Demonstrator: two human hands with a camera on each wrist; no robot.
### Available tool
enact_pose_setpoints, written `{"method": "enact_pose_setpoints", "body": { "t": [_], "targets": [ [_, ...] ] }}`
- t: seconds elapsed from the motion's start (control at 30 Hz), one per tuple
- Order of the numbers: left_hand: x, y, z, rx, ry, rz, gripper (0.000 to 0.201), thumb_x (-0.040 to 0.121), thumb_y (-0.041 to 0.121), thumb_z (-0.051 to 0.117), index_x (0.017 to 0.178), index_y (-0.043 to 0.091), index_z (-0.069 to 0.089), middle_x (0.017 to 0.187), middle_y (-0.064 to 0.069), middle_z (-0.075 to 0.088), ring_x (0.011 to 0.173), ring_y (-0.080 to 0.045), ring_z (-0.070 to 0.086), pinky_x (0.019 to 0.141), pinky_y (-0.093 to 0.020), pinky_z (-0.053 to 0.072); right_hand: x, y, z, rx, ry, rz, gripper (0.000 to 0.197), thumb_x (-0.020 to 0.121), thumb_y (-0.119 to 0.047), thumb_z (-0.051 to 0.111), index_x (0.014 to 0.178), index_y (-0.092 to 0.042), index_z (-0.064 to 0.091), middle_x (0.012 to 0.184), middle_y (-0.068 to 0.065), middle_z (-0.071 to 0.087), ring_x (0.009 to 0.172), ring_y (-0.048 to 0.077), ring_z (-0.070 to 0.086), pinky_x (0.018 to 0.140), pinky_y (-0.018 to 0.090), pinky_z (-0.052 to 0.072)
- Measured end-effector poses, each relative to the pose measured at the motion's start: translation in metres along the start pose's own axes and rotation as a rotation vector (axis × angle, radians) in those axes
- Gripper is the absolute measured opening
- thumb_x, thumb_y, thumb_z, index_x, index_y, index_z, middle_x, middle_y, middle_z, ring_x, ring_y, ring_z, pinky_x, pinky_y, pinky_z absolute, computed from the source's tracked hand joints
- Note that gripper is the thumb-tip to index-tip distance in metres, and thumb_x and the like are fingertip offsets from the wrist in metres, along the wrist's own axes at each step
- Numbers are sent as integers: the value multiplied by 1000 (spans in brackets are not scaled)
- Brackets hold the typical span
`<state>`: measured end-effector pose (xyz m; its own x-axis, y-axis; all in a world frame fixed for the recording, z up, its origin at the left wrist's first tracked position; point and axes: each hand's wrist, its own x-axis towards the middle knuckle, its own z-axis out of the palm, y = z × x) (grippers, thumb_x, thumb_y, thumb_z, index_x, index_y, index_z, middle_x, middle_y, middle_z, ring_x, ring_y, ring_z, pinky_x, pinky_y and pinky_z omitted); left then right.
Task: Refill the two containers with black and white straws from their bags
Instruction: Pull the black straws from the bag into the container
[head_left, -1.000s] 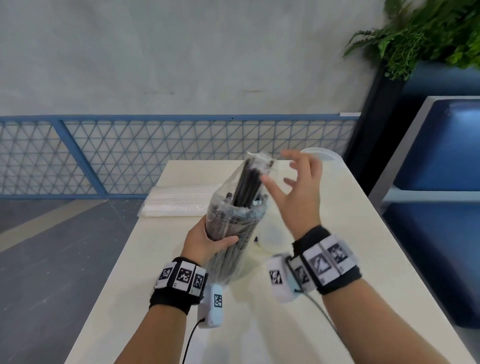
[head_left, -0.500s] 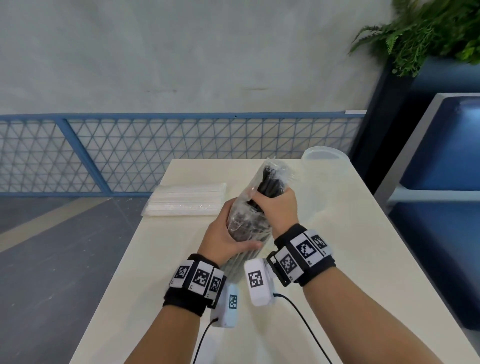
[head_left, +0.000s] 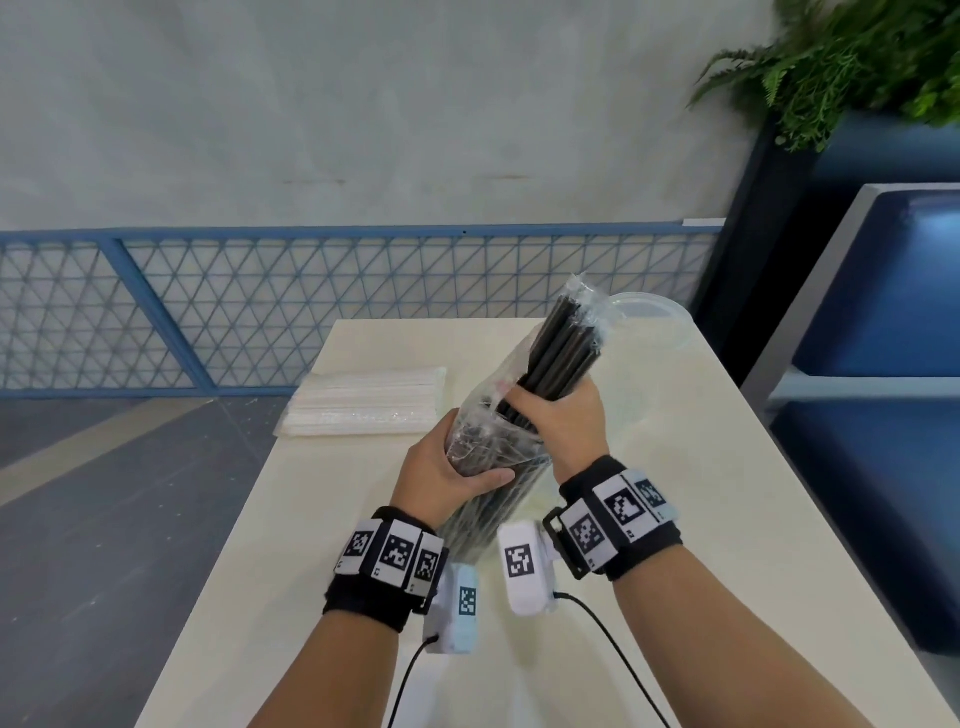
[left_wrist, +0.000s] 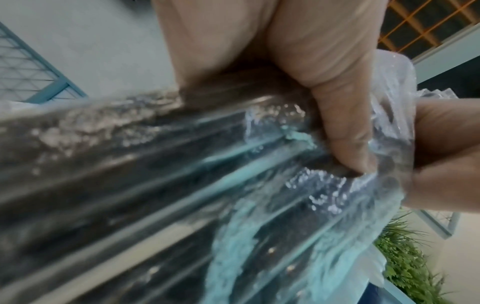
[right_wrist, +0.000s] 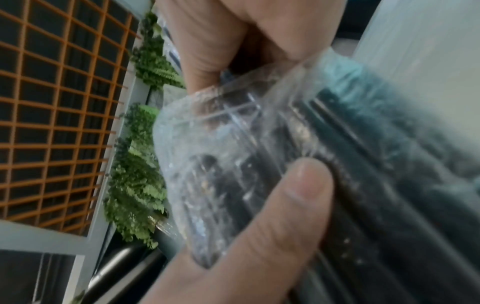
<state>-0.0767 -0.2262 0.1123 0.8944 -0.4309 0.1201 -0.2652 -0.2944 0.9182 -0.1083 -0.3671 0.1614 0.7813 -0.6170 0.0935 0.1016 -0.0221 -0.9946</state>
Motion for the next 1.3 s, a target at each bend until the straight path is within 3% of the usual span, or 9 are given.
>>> {"method": "enact_pose_setpoints", "body": {
  "t": [0.17, 0.43, 0.57, 0.7, 0.8, 0.93, 1.03, 1.17, 1.3],
  "targets": [
    [1, 3, -2, 23, -10, -24, 58, 57, 30, 86, 108, 27, 57, 93, 16, 68, 85, 10, 62, 71, -3, 46, 10, -11, 0, 142, 87, 29, 20, 71, -7, 74, 89, -4, 65, 78, 5, 66, 77, 22, 64, 77, 40, 56],
    [6, -1, -11, -1, 33, -78, 54, 58, 23, 87, 105, 23, 61, 94, 10, 69, 89, -1, 64, 78, -17, 47, 26, -37, -8, 422, 171, 68, 21, 75, -3, 71, 92, -7, 61, 82, 4, 64, 79, 20, 61, 74, 33, 52],
    [10, 0, -17, 11, 66, -127, 44, 61, 18, 84, 98, 19, 61, 84, 12, 66, 79, 4, 60, 64, -5, 44, 29, -50, -13, 524, 200, 91, 18, 77, -3, 69, 88, -12, 58, 87, 4, 63, 85, 21, 62, 85, 38, 54],
    [14, 2, -21, 7, 170, -155, 34, 67, 16, 81, 93, 16, 60, 84, 1, 64, 78, -13, 60, 73, -20, 44, 34, -56, -17, 598, 243, 115, 33, 80, -7, 68, 109, -3, 55, 90, 2, 63, 79, 11, 65, 71, 23, 58],
    [15, -1, -23, -32, 229, -171, 31, 69, 14, 79, 93, 15, 59, 86, -4, 63, 81, -18, 58, 75, -22, 40, 41, -59, -24, 688, 285, 131, 46, 78, -11, 69, 120, -3, 53, 102, 8, 64, 95, 22, 65, 70, 26, 57],
    [17, -7, -24, -82, 290, -194, 30, 70, 14, 78, 95, 12, 61, 86, -7, 64, 83, -22, 60, 74, -25, 42, 49, -61, -35, 663, 346, 83, 42, 78, -8, 67, 117, -1, 54, 99, 8, 61, 96, 24, 61, 81, 34, 56],
    [17, -10, -25, -130, 347, -200, 30, 71, 13, 77, 96, 10, 60, 86, -9, 64, 82, -23, 59, 73, -26, 42, 53, -62, -45, 571, 411, -8, 26, 75, -7, 67, 98, -10, 56, 87, 4, 61, 84, 20, 62, 88, 42, 55],
    [16, -6, -21, -185, 324, -157, 32, 70, 12, 78, 96, 11, 60, 90, -8, 65, 84, -21, 60, 78, -26, 44, 59, -52, -46, 345, 420, -183, 29, 77, -8, 69, 101, -13, 53, 90, -1, 63, 83, 11, 63, 78, 20, 53],
    [15, -8, -10, -243, 276, -136, 36, 69, 11, 78, 101, 10, 62, 91, -2, 67, 87, -16, 63, 80, -26, 46, 59, -17, -37, 99, 303, -206, 37, 77, -14, 72, 109, -12, 52, 101, -2, 62, 94, 12, 60, 82, 16, 48]
  ]
}}
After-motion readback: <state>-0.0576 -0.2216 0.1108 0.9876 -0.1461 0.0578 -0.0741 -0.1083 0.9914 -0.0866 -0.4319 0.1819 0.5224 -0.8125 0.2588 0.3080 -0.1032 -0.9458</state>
